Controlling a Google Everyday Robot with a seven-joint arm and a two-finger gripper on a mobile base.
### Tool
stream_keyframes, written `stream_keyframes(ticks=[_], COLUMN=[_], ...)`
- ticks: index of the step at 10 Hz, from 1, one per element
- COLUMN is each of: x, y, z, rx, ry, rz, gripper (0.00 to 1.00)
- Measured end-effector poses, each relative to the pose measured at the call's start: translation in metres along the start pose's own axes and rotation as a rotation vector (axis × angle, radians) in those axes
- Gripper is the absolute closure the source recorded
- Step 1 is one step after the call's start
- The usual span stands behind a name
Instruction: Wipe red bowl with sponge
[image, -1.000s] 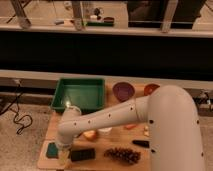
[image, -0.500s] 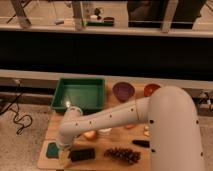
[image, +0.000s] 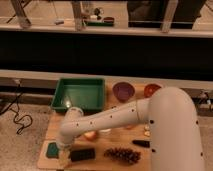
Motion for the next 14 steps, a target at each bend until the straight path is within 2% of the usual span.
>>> stream_keyframes(ticks=[1,2,9,10,12,14], x=[0.000,0.000,0.000,-0.002,-0.008,-0.012], y=[0.000,0.001,0.001,0.001,0.001,0.002], z=[0.001,0.002,0.002,0.000,-0.013,-0.022], rx=[-0.001,-0.002,0.009,0.015,0.042,0.062], ry=[-0.002,-0.004,-0.025,-0.040,-0.089,-0.116], rz=[-0.002,-0.005,-0.026,-0.033,-0.042,-0.052], gripper=[0.20,0.25,0.94,1.00,1.00,1.00])
